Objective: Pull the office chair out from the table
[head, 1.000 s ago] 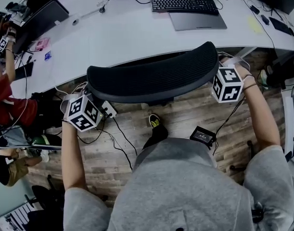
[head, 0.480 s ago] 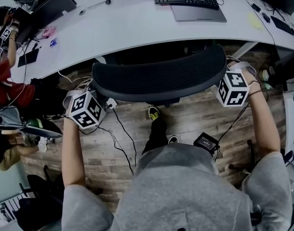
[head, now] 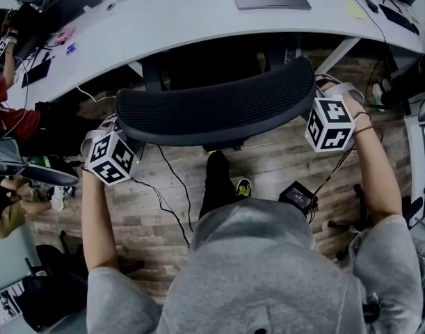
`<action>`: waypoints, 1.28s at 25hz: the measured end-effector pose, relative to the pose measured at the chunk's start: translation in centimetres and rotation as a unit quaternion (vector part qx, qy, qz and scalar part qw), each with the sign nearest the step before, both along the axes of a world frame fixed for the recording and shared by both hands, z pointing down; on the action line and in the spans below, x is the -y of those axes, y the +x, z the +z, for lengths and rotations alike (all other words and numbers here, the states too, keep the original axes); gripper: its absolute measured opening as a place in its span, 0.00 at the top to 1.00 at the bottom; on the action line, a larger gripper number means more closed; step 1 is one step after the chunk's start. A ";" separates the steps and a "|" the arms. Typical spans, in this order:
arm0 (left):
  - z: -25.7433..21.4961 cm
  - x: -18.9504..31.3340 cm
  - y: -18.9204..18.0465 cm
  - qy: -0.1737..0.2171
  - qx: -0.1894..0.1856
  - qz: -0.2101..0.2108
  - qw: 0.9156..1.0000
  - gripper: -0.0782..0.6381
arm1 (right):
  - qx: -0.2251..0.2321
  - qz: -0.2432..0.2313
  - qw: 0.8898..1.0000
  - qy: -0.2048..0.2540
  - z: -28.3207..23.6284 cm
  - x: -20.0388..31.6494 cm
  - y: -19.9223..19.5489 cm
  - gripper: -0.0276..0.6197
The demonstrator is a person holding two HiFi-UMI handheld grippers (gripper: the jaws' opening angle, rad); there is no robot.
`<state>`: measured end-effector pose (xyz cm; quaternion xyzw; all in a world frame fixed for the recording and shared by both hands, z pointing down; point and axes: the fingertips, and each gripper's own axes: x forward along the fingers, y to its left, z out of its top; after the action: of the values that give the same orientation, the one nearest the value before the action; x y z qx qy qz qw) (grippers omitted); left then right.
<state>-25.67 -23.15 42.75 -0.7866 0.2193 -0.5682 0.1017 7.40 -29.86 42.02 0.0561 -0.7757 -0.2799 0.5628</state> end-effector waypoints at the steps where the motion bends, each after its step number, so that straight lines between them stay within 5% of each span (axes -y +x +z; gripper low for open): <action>1: 0.0 -0.6 0.1 0.000 -0.001 0.000 1.000 0.73 | 0.001 -0.001 1.000 0.001 0.0 -0.6 0.1 0.81; 32: 0.2 -8.6 1.3 0.001 -0.006 0.014 1.000 0.73 | -0.009 0.017 1.000 -0.009 0.2 -9.4 1.4 0.81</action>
<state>-24.35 -14.56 42.95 -0.7931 0.2097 -0.5614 0.1092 8.81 -20.47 42.21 0.0619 -0.7721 -0.2637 0.5750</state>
